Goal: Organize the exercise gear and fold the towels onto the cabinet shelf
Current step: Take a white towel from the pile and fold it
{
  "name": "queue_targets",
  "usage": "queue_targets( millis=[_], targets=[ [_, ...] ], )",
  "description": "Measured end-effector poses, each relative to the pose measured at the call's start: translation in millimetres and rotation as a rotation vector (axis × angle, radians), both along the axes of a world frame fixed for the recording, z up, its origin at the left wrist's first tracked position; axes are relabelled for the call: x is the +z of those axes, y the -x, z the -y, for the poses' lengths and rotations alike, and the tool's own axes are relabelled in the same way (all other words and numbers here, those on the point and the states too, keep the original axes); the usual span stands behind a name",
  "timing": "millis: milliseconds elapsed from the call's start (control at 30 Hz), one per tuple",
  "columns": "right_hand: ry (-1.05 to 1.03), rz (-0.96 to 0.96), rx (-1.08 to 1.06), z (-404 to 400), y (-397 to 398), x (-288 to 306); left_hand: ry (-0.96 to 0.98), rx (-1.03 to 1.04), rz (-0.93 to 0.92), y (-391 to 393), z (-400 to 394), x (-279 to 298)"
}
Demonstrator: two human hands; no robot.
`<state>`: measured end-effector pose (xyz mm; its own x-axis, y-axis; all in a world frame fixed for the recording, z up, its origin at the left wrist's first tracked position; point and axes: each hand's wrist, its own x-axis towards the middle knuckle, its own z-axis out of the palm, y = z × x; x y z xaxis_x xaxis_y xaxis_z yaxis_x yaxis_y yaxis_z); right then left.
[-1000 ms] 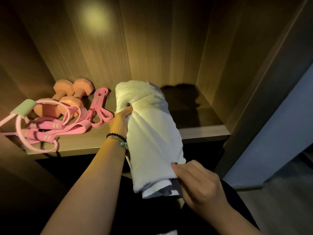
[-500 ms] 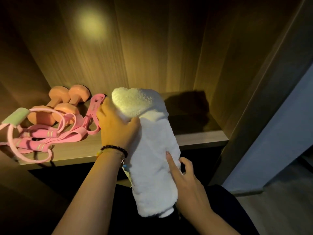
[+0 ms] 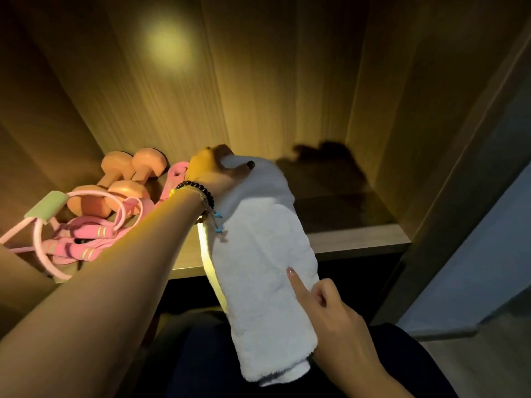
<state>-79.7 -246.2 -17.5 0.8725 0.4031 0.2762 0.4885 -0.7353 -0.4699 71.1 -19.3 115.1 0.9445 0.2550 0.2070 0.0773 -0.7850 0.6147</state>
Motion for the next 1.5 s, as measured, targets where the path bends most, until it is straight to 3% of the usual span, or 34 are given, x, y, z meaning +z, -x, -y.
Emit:
queue_targets(
  millis=[133,233,333,400,467,533,633,733,833,900,1033,1133,1300,1500],
  targets=[
    [0.007,0.255,0.074,24.0,-1.0,-16.4,0.301,0.192,0.189,6.1,-24.9,-49.0],
    [0.018,0.283,0.108,21.4,-1.6,-22.4,0.401,0.328,0.25,5.2,-26.6,-76.0],
    [-0.033,0.028,0.272,26.9,0.2,-17.6,0.368,0.283,0.33,3.2,-23.3,-83.8],
    [-0.322,-0.265,0.294,36.0,-7.5,-7.4,0.338,0.276,0.37,6.3,-23.5,-87.1],
    [-0.603,-0.319,0.111,35.6,-28.0,6.9,0.331,0.288,0.38,13.8,-22.7,-88.1],
    [-0.631,-0.389,-0.061,23.6,-57.8,19.4,0.418,0.284,0.347,22.6,-19.2,-87.3],
    [-0.554,-0.653,-0.066,-10.1,-92.2,31.1,0.602,0.307,0.266,41.6,-13.1,-85.7],
    [-0.488,-0.653,-0.047,-34.3,-105.0,36.5,0.817,0.243,0.2,60.1,-8.0,-81.9],
    [-0.502,-0.674,-0.015,-33.9,-109.9,39.8,1.029,0.205,-0.025,70.3,-9.4,-80.0],
    [-0.51,-0.713,0.087,-24.7,-108.1,47.1,1.197,0.046,-0.15,77.5,-13.7,-79.3],
    [-0.606,-0.668,0.209,-6.7,-98.3,74.9,1.343,-0.321,-0.227,88.2,-12.4,-73.6],
    [-0.76,-0.583,0.244,-1.7,-90.9,92.3,1.381,-0.493,-0.091,91.0,-4.4,-72.1],
    [-0.83,-0.461,0.345,6.1,-80.2,117.7,1.389,-0.558,0.103,96.8,8.4,-67.5],
    [-0.704,-0.238,0.357,18.7,-60.6,131.9,1.451,-0.585,0.081,108.6,11.9,-62.2]
  ],
)
